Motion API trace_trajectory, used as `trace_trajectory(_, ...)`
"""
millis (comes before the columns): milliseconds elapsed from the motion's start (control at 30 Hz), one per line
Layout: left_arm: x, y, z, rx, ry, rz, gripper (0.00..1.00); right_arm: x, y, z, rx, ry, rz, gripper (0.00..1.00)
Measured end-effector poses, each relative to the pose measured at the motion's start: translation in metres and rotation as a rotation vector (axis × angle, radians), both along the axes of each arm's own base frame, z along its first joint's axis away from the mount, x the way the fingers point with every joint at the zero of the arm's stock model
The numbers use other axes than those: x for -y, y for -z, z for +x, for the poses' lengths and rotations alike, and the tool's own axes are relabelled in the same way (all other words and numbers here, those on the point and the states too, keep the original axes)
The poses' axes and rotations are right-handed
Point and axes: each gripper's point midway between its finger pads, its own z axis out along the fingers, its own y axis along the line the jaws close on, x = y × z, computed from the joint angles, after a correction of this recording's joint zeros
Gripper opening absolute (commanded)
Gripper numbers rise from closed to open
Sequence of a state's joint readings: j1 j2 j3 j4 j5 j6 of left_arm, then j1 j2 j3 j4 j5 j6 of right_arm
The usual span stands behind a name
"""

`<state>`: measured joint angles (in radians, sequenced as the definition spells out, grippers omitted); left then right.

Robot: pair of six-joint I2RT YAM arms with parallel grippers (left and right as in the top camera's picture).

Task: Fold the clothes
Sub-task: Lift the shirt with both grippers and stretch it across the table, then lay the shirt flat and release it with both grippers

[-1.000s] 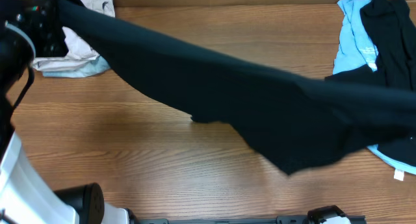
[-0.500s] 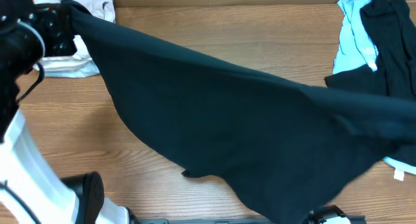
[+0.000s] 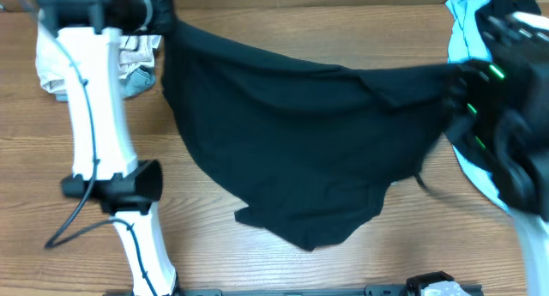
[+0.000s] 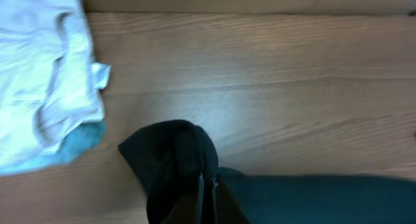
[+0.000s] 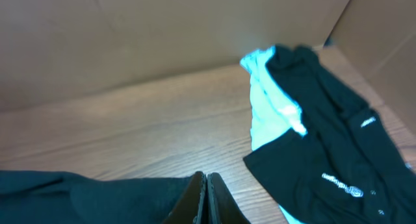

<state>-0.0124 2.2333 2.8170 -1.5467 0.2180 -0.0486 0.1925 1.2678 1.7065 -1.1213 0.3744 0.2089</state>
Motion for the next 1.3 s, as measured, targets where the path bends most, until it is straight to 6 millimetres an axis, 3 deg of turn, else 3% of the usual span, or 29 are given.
trace_trajectory(100,0.015,0.035,0.032,-0.008,0.024,0.015,0.04,0.01,0.054,0.048,-0.111,0.051,-0.018,0.04)
trace_trajectory(200,0.029,0.077,0.068,-0.007,0.042,0.021,0.04,0.032,0.111,0.102,-0.188,0.113,-0.013,0.04)
trace_trajectory(367,0.033,0.115,0.118,0.066,0.017,0.006,0.04,0.064,0.166,0.16,-0.183,0.141,0.066,0.04)
trace_trajectory(433,0.034,0.122,0.143,0.141,0.009,-0.005,0.21,0.072,0.179,0.179,-0.155,0.135,0.095,0.04)
trace_trajectory(467,0.035,0.126,0.149,0.154,0.006,-0.008,0.56,0.075,0.186,0.19,-0.138,0.13,0.111,0.27)
trace_trajectory(500,0.036,0.132,0.159,0.18,-0.002,-0.016,1.0,0.079,0.195,0.201,-0.12,0.123,0.126,0.66)
trace_trajectory(533,0.036,0.134,0.165,0.196,-0.005,-0.019,1.0,0.08,0.198,0.208,-0.105,0.12,0.131,0.99)
trace_trajectory(667,0.036,0.143,0.179,0.238,-0.009,-0.023,1.0,0.077,0.222,0.227,-0.092,0.095,0.151,1.0)
trace_trajectory(767,0.036,0.146,0.179,0.228,-0.01,-0.022,1.0,0.074,0.23,0.226,-0.116,0.084,0.16,1.0)
trace_trajectory(900,0.033,0.16,0.16,0.13,-0.012,-0.014,1.0,0.07,0.234,0.208,-0.187,0.096,0.195,1.0)
trace_trajectory(1000,0.028,0.149,0.143,0.084,-0.015,-0.005,1.0,0.063,0.219,0.184,-0.232,0.087,0.225,1.0)
trace_trajectory(1033,0.027,0.139,0.136,0.075,-0.011,0.0,1.0,0.058,0.203,0.169,-0.244,0.078,0.239,1.0)
trace_trajectory(1100,0.026,0.101,0.117,0.093,0.001,0.01,1.0,0.052,0.179,0.148,-0.249,0.064,0.258,1.0)
trace_trajectory(1133,0.023,0.072,0.099,0.101,0.008,0.016,1.0,0.045,0.162,0.122,-0.277,0.05,0.28,1.0)
trace_trajectory(1200,0.02,0.033,0.077,0.131,0.013,0.022,1.0,0.037,0.149,0.094,-0.321,0.035,0.308,1.0)
trace_trajectory(1233,0.019,0.011,0.055,0.13,0.018,0.026,1.0,0.03,0.146,0.068,-0.384,0.027,0.334,1.0)
trace_trajectory(1300,0.016,-0.02,0.025,0.14,0.019,0.03,1.0,0.022,0.153,0.039,-0.489,0.021,0.366,1.0)
